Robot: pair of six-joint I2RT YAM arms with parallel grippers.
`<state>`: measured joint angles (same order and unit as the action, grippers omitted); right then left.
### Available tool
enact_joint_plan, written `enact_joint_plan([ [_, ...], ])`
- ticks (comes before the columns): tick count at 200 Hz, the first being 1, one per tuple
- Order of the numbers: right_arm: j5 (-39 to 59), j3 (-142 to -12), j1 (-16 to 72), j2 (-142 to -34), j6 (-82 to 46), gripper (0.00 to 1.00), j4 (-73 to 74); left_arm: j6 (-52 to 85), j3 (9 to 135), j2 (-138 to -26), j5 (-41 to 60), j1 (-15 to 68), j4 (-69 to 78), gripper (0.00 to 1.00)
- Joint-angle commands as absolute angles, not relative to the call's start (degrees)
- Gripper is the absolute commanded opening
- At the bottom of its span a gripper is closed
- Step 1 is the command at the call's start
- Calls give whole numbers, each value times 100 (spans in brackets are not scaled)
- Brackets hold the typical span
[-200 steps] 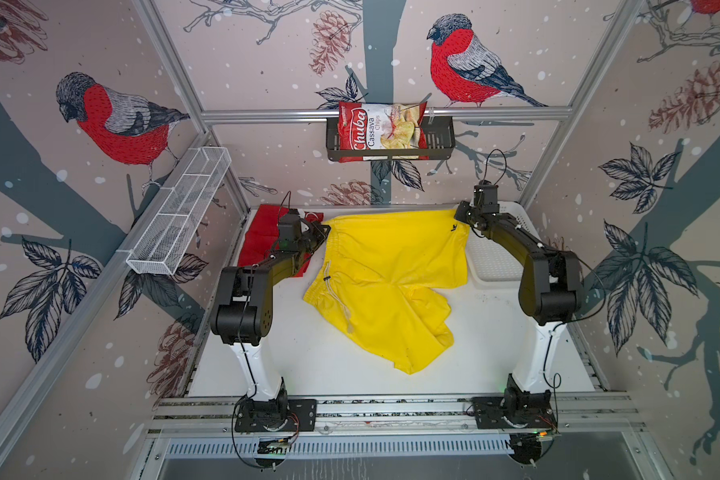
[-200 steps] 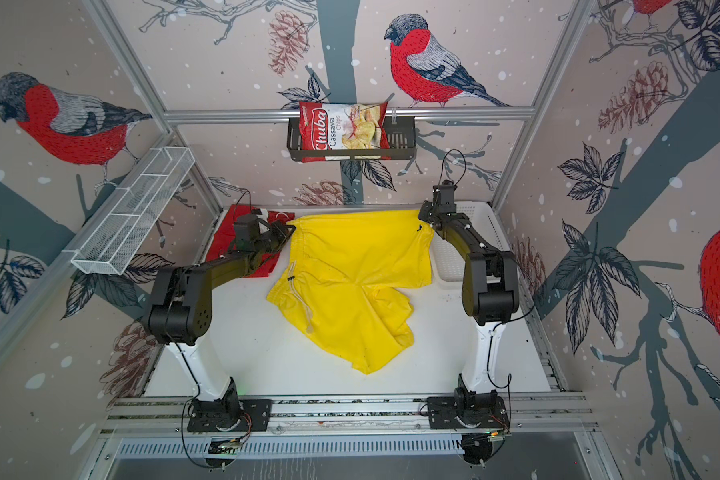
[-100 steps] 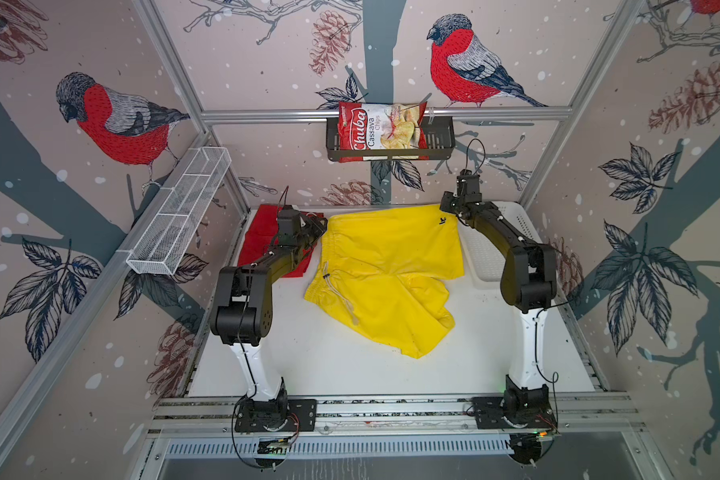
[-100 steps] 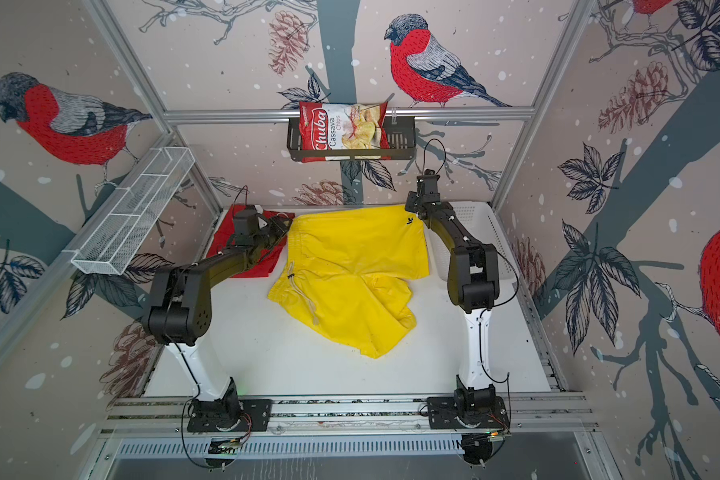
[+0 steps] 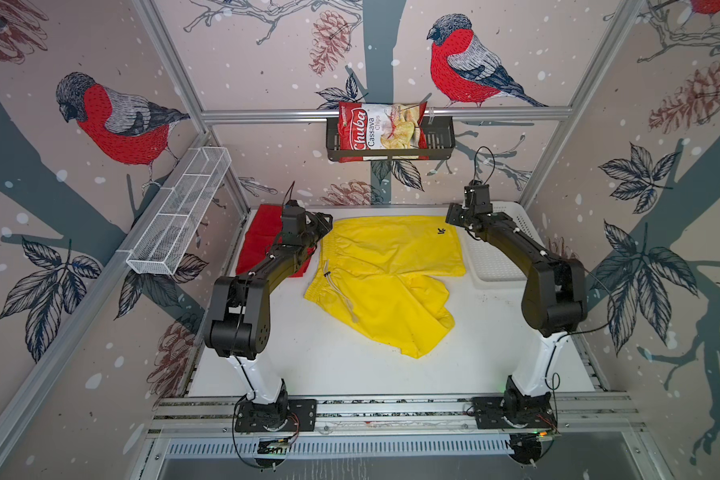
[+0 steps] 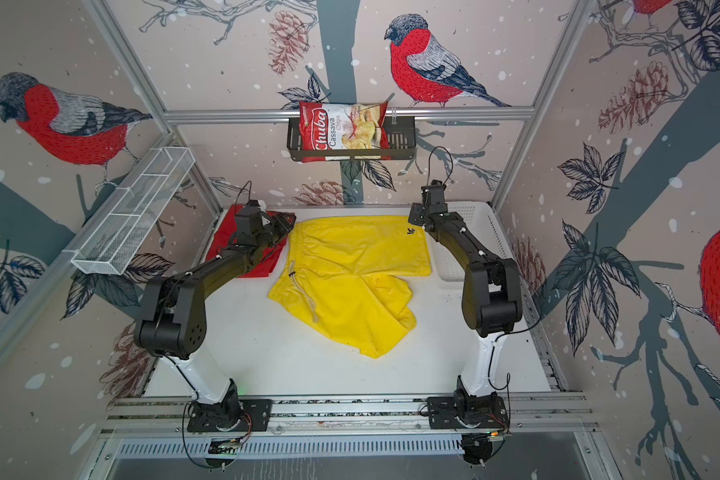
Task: Fold and stack the shorts
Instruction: 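Release the shorts and reposition both grippers over the waistband and hem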
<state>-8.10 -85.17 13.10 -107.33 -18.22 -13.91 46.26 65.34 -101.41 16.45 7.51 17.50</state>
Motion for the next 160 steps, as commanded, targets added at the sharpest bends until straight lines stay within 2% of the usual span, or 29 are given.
enact_joint_plan([
  [1,-977,-7652,1368,-10096,-2123,67,-1411,4590,6356,-10131,1779,828,1867,47],
  [30,-1093,-6715,1406,-9526,-2279,67,-1433,4687,6225,-10279,1966,909,1935,47],
  [64,-973,-6537,1316,-9730,-1816,66,-1226,4789,5983,-10257,2042,993,2092,47],
  [88,-387,-6662,1122,-10023,-1415,50,-948,4825,5877,-10203,2096,1028,2150,46],
  [97,-403,-6769,1069,-10123,-1353,46,-919,4842,5829,-10174,2082,1037,2170,46],
  [111,-413,-6989,1017,-10294,-1155,34,-879,4876,5779,-10175,2061,1046,2223,46],
  [160,-49,-7861,736,-10810,-615,29,-979,4843,5913,-10291,2067,1114,2135,44],
])
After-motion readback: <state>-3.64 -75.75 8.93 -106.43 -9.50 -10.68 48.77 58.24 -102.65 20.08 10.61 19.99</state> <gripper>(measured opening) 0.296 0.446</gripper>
